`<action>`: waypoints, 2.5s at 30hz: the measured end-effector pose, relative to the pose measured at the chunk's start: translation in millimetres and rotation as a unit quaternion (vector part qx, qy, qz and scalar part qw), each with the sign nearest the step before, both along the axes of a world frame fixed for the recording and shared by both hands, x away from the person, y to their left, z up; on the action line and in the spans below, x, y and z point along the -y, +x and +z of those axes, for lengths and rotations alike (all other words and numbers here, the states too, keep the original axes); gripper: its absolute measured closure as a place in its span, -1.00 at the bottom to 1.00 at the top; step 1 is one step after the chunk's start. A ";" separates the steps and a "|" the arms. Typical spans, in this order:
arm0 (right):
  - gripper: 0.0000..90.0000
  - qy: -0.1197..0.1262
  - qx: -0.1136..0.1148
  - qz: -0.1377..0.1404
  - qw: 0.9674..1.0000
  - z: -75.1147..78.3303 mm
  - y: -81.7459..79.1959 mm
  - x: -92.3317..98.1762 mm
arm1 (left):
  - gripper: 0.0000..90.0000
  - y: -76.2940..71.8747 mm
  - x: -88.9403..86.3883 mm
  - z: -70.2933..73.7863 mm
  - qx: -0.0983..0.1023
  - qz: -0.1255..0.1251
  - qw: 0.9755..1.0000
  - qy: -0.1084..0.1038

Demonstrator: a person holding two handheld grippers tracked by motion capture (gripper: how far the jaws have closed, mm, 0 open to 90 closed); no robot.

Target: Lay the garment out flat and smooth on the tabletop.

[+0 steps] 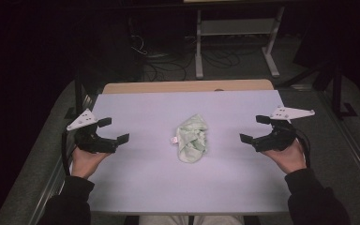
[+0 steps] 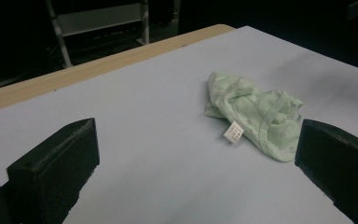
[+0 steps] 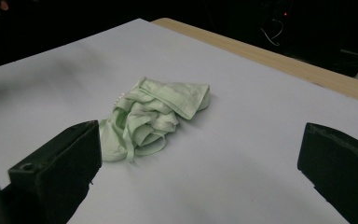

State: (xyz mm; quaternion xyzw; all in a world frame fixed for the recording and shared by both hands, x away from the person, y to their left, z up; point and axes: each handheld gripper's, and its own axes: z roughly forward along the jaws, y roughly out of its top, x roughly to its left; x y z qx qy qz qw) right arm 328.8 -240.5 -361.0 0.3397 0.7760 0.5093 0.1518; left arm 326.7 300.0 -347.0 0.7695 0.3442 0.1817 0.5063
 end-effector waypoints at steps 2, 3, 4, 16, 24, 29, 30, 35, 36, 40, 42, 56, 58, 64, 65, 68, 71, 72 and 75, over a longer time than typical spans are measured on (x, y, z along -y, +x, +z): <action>-0.99 -0.001 0.000 0.004 1.000 2.0 3.6 -1.8 | -1.00 1.8 1.3 0.6 0.000 -0.002 1.000 0.002; -0.99 -0.001 0.000 0.005 1.000 2.8 5.5 -3.2 | -1.00 5.5 4.2 2.0 -0.002 -0.005 1.000 0.005; -0.99 -0.001 0.000 0.006 1.000 3.2 7.3 -4.4 | -1.00 7.4 6.0 2.8 -0.001 -0.008 1.000 0.006; -0.99 -0.014 -0.018 0.016 1.000 -1.9 29.3 -20.7 | -1.00 33.2 33.1 5.9 -0.010 -0.028 1.000 0.011; -0.99 -0.030 -0.032 0.028 0.999 -11.0 36.1 -29.3 | -1.00 46.0 48.4 -4.9 -0.021 -0.036 0.999 -0.002; -0.99 -0.034 -0.039 0.034 0.998 -16.7 39.8 -35.1 | -1.00 53.6 56.5 -10.8 -0.026 -0.039 0.999 -0.006; -0.99 -0.033 -0.040 0.035 0.998 -17.3 40.2 -36.0 | -1.00 56.0 60.0 -12.7 -0.028 -0.042 0.999 -0.005; -0.98 -0.036 -0.049 0.043 0.997 -22.5 42.3 -42.6 | -1.00 62.2 68.2 -21.0 -0.038 -0.048 0.998 -0.003; -0.99 -0.036 -0.050 0.044 0.997 -23.6 42.8 -43.9 | -1.00 63.5 69.7 -23.0 -0.040 -0.048 0.998 -0.002; -0.98 -0.034 -0.053 0.047 0.997 -26.6 44.0 -48.1 | -1.00 66.7 74.6 -28.5 -0.047 -0.051 0.998 0.001; -0.98 -0.031 -0.055 0.049 0.997 -29.4 44.8 -51.5 | -1.00 69.0 77.7 -31.7 -0.051 -0.052 0.997 0.004; -0.97 -0.045 -0.075 0.071 0.994 -48.5 48.1 -74.2 | -1.00 82.8 100.7 -53.2 -0.077 -0.065 0.995 0.011; -0.95 -0.045 -0.079 0.075 0.993 -50.6 48.3 -76.1 | -1.00 83.9 104.6 -55.7 -0.080 -0.069 0.994 0.013; -0.93 -0.052 -0.088 0.085 0.991 -57.6 48.8 -83.0 | -1.00 88.3 117.9 -64.3 -0.093 -0.080 0.992 0.014; -0.92 -0.051 -0.089 0.087 0.991 -58.7 48.9 -84.2 | -1.00 89.4 119.8 -65.6 -0.095 -0.082 0.992 0.013; -0.91 -0.054 -0.091 0.091 0.990 -60.6 48.9 -86.3 | -0.92 91.2 124.0 -68.5 -0.101 -0.091 0.991 0.016; -0.89 -0.059 -0.097 0.097 0.989 -63.9 48.8 -89.2 | -0.89 94.5 131.7 -73.1 -0.107 -0.101 0.989 0.021; -0.89 -0.060 -0.100 0.099 0.988 -65.8 49.0 -90.5 | -0.85 96.8 136.6 -76.0 -0.113 -0.108 0.987 0.024; -0.86 -0.062 -0.103 0.103 0.987 -67.3 49.2 -91.3 | -0.77 98.9 143.7 -78.7 -0.116 -0.119 0.986 0.026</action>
